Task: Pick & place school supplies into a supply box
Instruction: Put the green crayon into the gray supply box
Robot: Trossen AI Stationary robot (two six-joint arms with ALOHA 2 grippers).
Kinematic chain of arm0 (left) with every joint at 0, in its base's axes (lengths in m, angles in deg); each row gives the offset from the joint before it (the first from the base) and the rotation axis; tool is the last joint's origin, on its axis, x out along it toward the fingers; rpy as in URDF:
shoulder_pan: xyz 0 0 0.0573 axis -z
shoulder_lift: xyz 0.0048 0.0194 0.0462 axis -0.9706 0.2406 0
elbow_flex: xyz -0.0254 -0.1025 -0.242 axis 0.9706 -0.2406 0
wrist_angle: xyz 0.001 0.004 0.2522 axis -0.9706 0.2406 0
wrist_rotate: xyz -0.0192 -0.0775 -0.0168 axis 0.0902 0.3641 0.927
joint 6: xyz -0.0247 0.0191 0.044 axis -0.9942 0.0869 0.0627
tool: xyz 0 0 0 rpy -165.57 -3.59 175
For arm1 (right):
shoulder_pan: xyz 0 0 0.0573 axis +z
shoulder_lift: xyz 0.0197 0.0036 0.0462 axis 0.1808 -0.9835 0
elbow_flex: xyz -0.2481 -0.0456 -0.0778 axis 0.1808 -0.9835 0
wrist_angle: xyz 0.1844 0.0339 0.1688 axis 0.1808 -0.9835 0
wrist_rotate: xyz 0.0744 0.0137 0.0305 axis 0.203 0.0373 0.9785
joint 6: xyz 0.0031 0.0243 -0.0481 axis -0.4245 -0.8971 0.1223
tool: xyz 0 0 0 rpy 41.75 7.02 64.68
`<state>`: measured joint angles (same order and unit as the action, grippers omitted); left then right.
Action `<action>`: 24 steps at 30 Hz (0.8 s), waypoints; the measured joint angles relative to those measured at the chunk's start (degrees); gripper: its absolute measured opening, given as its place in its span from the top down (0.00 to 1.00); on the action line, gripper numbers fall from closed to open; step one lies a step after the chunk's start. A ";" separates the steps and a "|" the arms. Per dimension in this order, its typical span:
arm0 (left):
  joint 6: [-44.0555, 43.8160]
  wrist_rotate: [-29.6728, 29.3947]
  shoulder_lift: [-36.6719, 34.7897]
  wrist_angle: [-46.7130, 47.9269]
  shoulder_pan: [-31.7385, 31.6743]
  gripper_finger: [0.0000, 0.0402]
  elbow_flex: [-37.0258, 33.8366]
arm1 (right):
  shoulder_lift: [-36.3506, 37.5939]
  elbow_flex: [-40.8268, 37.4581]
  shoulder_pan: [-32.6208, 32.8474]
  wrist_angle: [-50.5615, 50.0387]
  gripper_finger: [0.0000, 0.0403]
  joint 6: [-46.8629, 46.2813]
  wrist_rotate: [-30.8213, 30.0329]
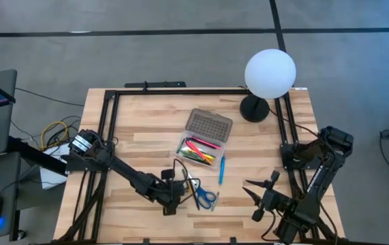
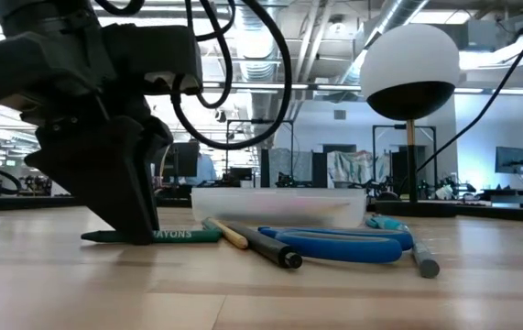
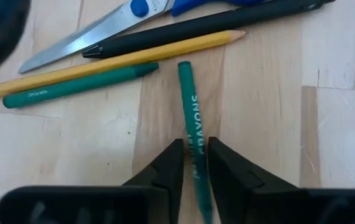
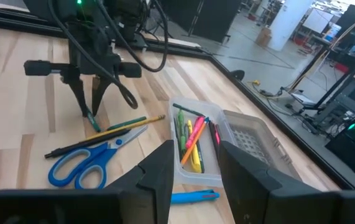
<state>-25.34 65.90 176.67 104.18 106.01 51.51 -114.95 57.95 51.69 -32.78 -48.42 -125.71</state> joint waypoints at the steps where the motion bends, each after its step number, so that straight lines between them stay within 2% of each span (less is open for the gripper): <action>1: 0.07 0.11 0.00 0.03 -0.09 0.86 0.00 | 0.00 0.00 0.00 0.12 0.71 0.01 0.08; 8: 1.42 0.07 -0.02 0.20 -0.13 0.93 0.00 | 0.00 0.02 0.00 0.18 0.71 0.02 0.21; 18: 2.82 0.13 -0.14 0.20 -0.15 0.89 -0.01 | 0.00 0.02 0.00 0.16 0.71 0.04 0.21; 24: 4.57 0.92 -1.51 -0.32 -0.19 0.89 -0.27 | 0.00 0.04 0.00 0.16 0.71 0.07 0.21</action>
<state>-20.77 66.82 175.17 103.86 105.81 51.23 -114.95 58.00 51.69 -32.62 -48.36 -125.50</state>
